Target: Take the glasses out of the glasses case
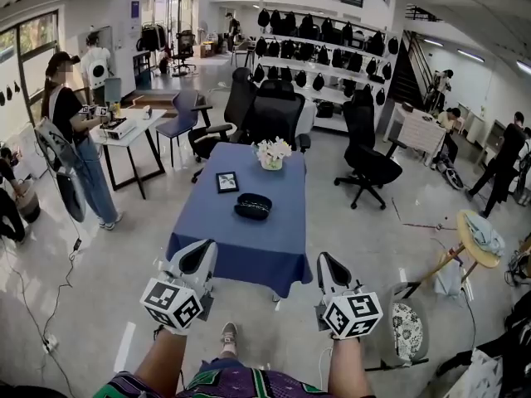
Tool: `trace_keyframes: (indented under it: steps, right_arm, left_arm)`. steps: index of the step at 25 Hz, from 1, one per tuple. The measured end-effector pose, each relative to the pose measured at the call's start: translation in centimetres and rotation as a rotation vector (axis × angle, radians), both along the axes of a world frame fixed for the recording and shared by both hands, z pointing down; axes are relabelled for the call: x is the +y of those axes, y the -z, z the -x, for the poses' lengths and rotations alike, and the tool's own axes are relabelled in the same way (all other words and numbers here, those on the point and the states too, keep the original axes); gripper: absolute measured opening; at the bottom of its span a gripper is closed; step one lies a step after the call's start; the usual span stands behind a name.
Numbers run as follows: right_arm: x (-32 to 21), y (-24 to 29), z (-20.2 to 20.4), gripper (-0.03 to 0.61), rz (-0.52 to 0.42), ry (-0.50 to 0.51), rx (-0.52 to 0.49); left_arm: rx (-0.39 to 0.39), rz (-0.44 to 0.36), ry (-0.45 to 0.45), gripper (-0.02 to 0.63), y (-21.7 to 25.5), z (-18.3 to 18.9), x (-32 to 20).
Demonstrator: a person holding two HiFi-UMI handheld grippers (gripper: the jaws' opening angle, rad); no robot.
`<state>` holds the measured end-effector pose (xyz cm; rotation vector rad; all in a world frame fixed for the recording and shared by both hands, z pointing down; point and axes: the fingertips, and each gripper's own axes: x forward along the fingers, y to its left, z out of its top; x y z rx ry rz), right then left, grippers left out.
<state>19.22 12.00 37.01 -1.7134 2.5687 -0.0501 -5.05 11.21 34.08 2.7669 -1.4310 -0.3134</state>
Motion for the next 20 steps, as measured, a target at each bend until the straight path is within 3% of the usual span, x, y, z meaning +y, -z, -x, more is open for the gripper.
trace_keyframes:
  steps: [9, 20]
  right_arm:
    - [-2.9, 0.7, 0.9, 0.002, -0.004, 0.01, -0.007]
    - [-9.9, 2.0, 2.2, 0.002, -0.014, 0.02, 0.02]
  left_arm:
    - [-0.012, 0.01, -0.006, 0.017, 0.1, 0.6, -2.9]
    - [-0.007, -0.001, -0.01, 0.017, 0.4, 1.4, -10.0]
